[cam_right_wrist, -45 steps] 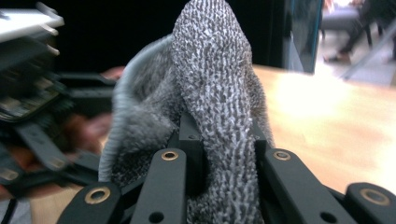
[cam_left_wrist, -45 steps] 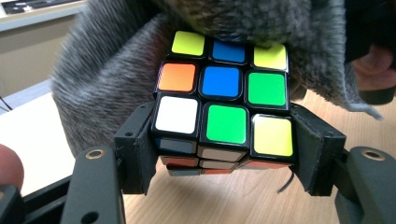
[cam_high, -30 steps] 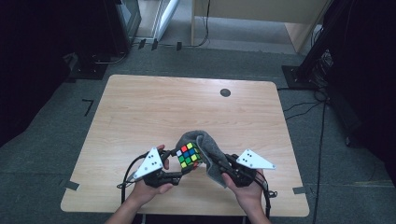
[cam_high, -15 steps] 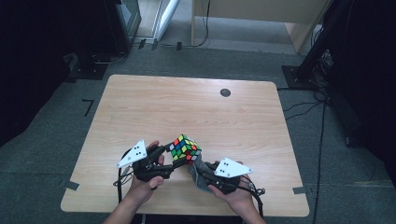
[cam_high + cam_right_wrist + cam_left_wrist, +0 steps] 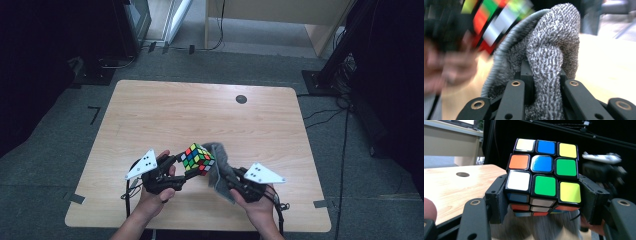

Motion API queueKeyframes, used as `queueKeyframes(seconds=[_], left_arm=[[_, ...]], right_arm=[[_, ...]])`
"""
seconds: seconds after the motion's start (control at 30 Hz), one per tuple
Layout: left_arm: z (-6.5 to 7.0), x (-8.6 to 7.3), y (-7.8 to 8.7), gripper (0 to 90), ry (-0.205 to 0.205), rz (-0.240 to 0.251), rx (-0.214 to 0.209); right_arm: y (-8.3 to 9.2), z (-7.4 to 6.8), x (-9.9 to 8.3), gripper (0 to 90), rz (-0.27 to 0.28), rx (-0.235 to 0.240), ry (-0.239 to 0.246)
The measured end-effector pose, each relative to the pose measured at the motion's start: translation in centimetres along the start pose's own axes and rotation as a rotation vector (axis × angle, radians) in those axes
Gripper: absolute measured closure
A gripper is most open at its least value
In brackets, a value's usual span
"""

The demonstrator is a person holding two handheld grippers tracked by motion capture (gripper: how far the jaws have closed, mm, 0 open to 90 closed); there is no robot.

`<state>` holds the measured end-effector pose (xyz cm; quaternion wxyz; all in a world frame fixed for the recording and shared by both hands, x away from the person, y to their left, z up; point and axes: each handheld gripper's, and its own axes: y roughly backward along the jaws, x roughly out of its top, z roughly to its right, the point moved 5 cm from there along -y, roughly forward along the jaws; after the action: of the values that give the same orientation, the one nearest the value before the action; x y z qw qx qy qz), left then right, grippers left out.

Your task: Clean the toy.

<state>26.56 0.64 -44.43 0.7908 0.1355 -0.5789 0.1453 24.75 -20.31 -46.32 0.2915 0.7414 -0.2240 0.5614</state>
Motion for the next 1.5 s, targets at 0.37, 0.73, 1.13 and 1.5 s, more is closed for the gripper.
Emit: queueKeyframes(seconds=[0.37,0.73,1.13,1.5], left_arm=[[-0.3,-0.3,0.1,34.4,-0.096,-0.057,0.054],[1.0,-1.3,-0.8,34.4,-0.174,-0.129,0.016],[0.8,-3.1,-2.1,34.4,-0.283,-0.277,0.100],[-6.6,-3.9,-0.3,34.3,-0.199,-0.492,0.531]], right_arm=[[0.1,-0.4,-0.3,78.9,-0.105,0.040,0.065],[1.2,0.5,1.0,78.9,-0.034,0.031,-0.011],[0.8,0.6,0.8,78.2,-0.104,0.003,0.014],[3.5,7.9,-0.5,78.2,-0.115,-0.472,0.087]])
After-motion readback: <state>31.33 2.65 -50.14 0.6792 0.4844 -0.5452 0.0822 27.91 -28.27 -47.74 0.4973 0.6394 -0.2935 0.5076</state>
